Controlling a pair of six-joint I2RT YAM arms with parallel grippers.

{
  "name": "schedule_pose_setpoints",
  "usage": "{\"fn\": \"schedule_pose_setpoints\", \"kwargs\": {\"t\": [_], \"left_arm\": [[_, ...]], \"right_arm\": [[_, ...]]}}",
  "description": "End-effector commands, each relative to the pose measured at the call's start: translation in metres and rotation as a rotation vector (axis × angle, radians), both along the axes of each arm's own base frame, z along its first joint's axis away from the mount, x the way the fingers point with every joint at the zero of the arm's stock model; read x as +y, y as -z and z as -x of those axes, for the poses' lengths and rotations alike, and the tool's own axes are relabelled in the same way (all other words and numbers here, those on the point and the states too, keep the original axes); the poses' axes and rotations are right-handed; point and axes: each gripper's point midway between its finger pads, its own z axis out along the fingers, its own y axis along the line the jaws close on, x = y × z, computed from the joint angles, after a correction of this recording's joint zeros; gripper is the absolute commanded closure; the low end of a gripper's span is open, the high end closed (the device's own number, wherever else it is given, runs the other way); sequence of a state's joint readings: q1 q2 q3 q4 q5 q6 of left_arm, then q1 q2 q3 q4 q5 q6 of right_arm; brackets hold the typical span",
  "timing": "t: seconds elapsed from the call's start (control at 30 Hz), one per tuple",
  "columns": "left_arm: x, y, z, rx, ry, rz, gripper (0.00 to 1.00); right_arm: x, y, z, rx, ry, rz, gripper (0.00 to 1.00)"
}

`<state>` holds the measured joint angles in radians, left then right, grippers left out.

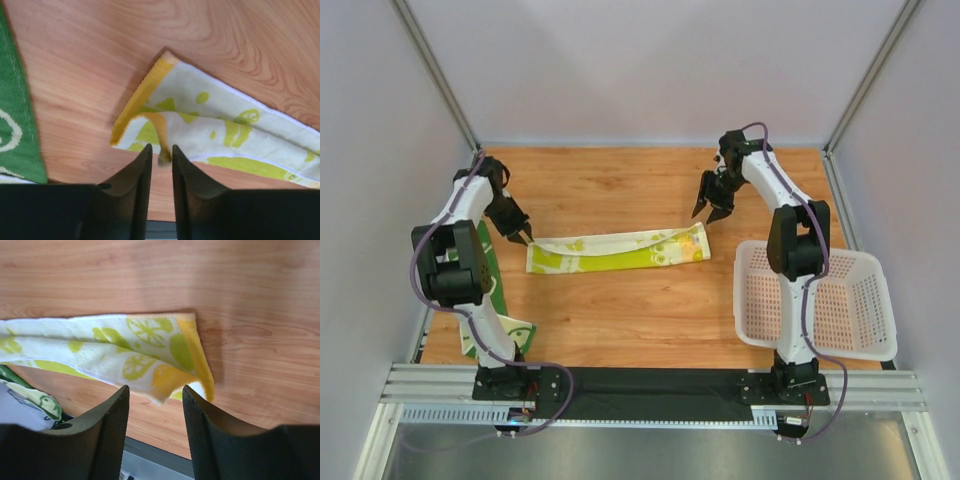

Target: Roll the towels

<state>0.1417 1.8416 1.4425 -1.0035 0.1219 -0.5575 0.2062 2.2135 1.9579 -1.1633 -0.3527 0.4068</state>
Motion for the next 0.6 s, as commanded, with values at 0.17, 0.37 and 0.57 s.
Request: {"fn": "schedule_pose_setpoints", "kwargs": {"t": [0.17, 0.37, 0.57], "left_arm": [[0.007, 0.008, -0.031, 0.047, -0.168, 0.253, 0.62], [0.016, -0.002, -0.029, -0.012, -0.198, 0.209, 0.60], [0.035, -0.022, -0.002, -0.087, -0.166, 0.038, 0.55]], "right_arm": [[-0.025, -0.021, -0.059, -0.006, 0.188, -0.143, 0.50], [-0.031, -0.033, -0.063, -0.056, 0.166, -0.122, 0.47], [-0.021, -0.048, -0.032, -0.159, 0.077, -0.049, 0.46]]}}
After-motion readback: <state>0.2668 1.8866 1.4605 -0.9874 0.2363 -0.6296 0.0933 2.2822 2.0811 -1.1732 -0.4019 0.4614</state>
